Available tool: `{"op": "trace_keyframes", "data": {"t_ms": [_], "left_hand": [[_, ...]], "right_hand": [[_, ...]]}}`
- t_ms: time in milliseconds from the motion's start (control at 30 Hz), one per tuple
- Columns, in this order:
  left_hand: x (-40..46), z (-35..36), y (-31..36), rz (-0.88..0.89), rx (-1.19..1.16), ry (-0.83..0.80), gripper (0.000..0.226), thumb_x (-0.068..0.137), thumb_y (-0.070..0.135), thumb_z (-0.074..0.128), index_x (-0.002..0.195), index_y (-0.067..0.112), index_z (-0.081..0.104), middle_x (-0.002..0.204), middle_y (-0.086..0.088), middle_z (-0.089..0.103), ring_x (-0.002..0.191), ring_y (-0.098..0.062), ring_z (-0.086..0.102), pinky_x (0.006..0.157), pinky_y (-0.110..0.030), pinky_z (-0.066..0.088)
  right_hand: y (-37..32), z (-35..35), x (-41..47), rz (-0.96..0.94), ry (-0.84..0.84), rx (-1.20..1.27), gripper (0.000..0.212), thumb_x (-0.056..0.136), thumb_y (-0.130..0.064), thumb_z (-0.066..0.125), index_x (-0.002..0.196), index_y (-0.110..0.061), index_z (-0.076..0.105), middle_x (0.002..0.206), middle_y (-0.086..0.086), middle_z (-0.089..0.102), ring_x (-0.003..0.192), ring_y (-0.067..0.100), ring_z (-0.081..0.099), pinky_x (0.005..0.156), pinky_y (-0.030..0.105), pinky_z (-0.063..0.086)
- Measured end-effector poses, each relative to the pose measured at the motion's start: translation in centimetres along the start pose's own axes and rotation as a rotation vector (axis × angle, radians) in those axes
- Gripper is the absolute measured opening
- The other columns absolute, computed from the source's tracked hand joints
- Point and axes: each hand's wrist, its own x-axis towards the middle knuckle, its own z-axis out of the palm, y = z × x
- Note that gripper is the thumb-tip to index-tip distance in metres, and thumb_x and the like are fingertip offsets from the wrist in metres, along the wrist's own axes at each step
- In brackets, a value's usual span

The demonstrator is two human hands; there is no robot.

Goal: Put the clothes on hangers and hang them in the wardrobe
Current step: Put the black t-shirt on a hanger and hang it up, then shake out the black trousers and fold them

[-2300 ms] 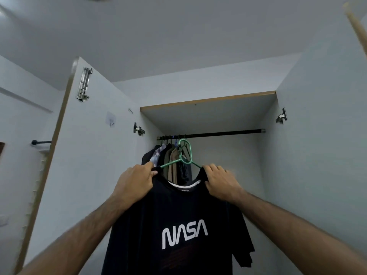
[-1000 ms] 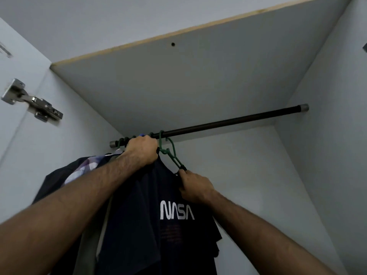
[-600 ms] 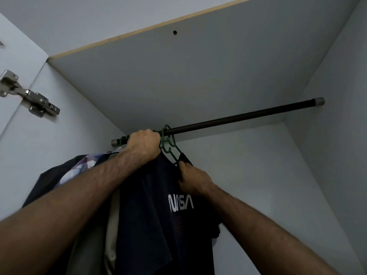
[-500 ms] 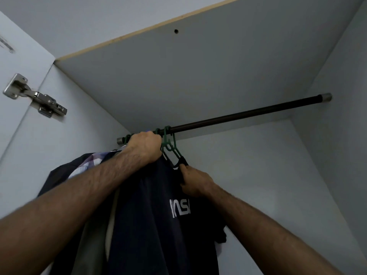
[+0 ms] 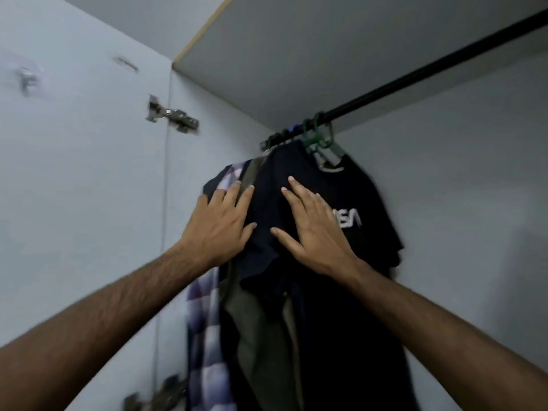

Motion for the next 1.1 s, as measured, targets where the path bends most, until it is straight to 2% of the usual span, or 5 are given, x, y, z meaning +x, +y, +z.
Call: {"op": "trace_keyframes", "data": {"t_ms": [100, 233, 500, 833, 1100], "left_hand": [[-7.7, 0.4, -3.2, 0.003, 0.059, -0.142, 0.072, 0.093, 0.052, 0.031, 0.147, 0.007, 0.044, 0.149, -0.020, 0.046, 0.123, -0.039, 0.053, 0.088, -0.052, 0.048], [-18.0, -1.1, -8.0, -0.051, 0.135, -0.305, 0.074, 0.096, 0.055, 0.026, 0.152, 0.007, 0.038, 0.160, -0.020, 0.031, 0.144, -0.042, 0.034, 0.108, -0.062, 0.036], [-38.2, -13.0, -18.9, -0.224, 0.338, -0.494, 0.074, 0.101, 0.057, 0.022, 0.159, 0.012, 0.019, 0.168, -0.014, 0.003, 0.154, -0.035, 0.000, 0.119, -0.062, 0.014], [-66.0, -41.6, -30.2, -0.580, 0.608, -0.858, 0.076, 0.097, 0.056, 0.026, 0.159, 0.013, 0.020, 0.168, -0.013, 0.006, 0.154, -0.034, 0.002, 0.119, -0.064, 0.012], [-83.9, -66.1, -30.8, -0.846, 0.760, -1.075, 0.073, 0.094, 0.055, 0.031, 0.152, 0.011, 0.039, 0.164, -0.013, 0.024, 0.152, -0.034, 0.018, 0.115, -0.067, 0.017]], "right_hand": [[-6.1, 2.9, -2.4, -0.112, -0.043, 0.024, 0.085, 0.098, -0.067, 0.037, 0.161, -0.012, 0.022, 0.170, 0.004, 0.009, 0.157, 0.019, 0.009, 0.126, 0.051, 0.012], [-15.4, 6.4, -4.5, -0.165, -0.126, 0.168, 0.088, 0.097, -0.069, 0.036, 0.161, -0.010, 0.022, 0.171, 0.006, 0.007, 0.158, 0.021, 0.004, 0.124, 0.057, 0.011], [-39.7, 6.6, -6.7, -0.329, -0.202, 0.535, 0.089, 0.099, -0.071, 0.030, 0.163, -0.013, 0.009, 0.171, 0.004, 0.000, 0.157, 0.019, -0.004, 0.126, 0.055, 0.005], [-76.9, -7.5, -11.1, -0.617, -0.287, 0.911, 0.091, 0.099, -0.069, 0.029, 0.163, -0.011, 0.001, 0.171, 0.006, -0.004, 0.157, 0.023, -0.006, 0.125, 0.058, 0.007], [-99.3, -23.8, -17.5, -0.811, -0.426, 1.184, 0.089, 0.096, -0.069, 0.023, 0.163, -0.011, 0.010, 0.170, 0.008, 0.009, 0.157, 0.025, 0.007, 0.125, 0.057, 0.001]]}}
